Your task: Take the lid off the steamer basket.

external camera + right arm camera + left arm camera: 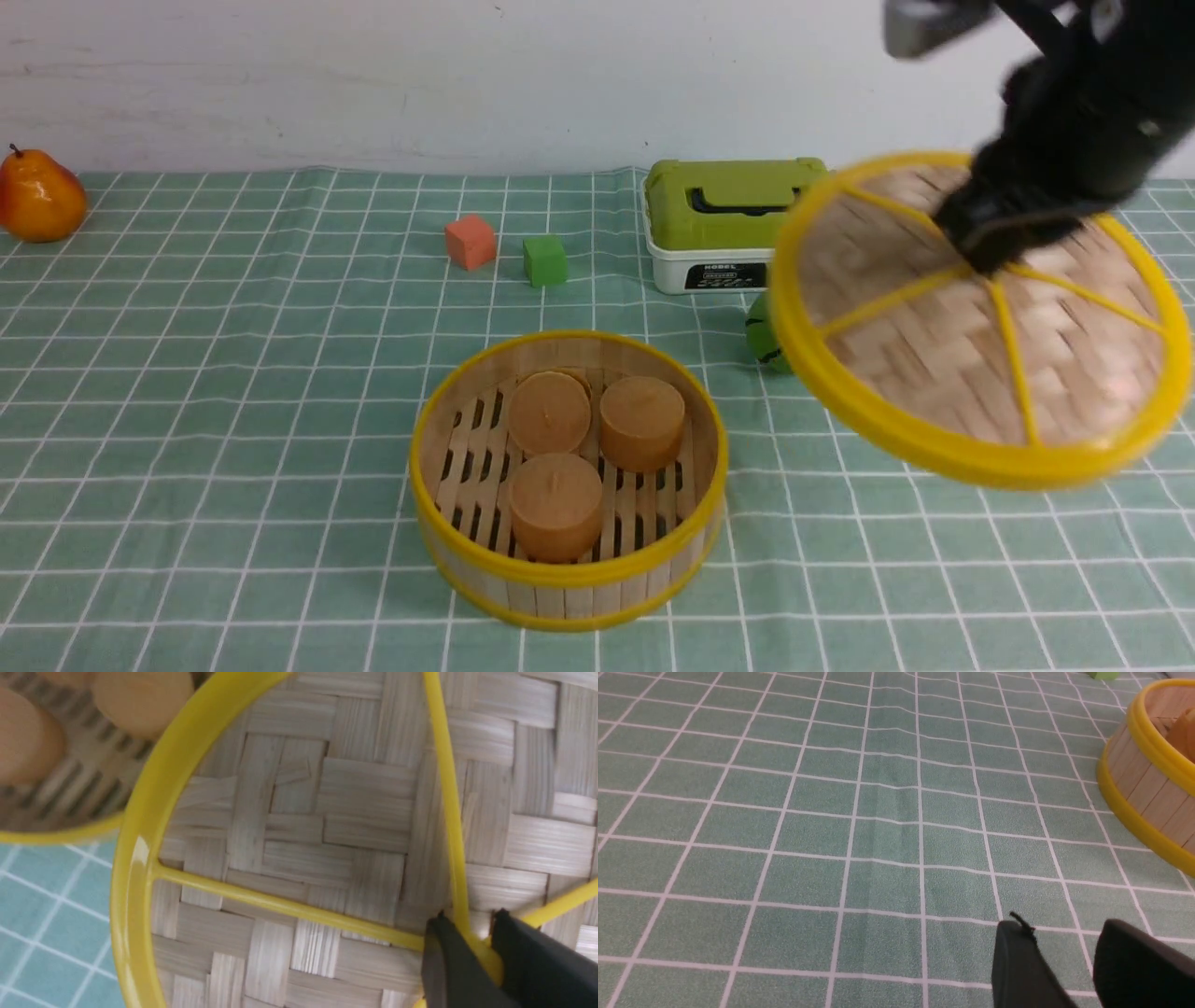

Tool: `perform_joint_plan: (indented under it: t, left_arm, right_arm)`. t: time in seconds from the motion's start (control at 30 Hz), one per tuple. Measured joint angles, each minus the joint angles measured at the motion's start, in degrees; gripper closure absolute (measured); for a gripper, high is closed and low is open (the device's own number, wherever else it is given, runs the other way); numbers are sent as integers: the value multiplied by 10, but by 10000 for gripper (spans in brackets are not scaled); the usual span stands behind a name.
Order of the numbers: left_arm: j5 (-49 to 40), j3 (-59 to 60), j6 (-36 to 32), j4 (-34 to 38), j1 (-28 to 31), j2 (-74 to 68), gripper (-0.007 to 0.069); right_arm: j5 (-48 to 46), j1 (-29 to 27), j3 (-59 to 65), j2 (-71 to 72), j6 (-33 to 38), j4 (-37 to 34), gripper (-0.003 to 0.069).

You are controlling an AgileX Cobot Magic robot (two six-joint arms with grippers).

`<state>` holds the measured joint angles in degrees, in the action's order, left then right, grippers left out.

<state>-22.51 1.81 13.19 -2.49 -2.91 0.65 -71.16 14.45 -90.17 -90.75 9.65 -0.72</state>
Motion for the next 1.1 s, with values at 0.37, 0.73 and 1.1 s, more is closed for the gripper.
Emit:
perform_joint_plan:
  t: [0.37, 0.73, 1.1]
  left_arm:
    - [0, 0, 0, 0, 0, 0, 386]
    - [0, 0, 0, 0, 0, 0, 386]
    - [0, 0, 0, 0, 0, 0, 386]
  right_arm:
    - [215, -58, 194, -44, -2, -53, 580]
    - [296, -58, 197, -133, -2, -90, 533]
    - [196, -47, 183, 14, 31, -130, 285]
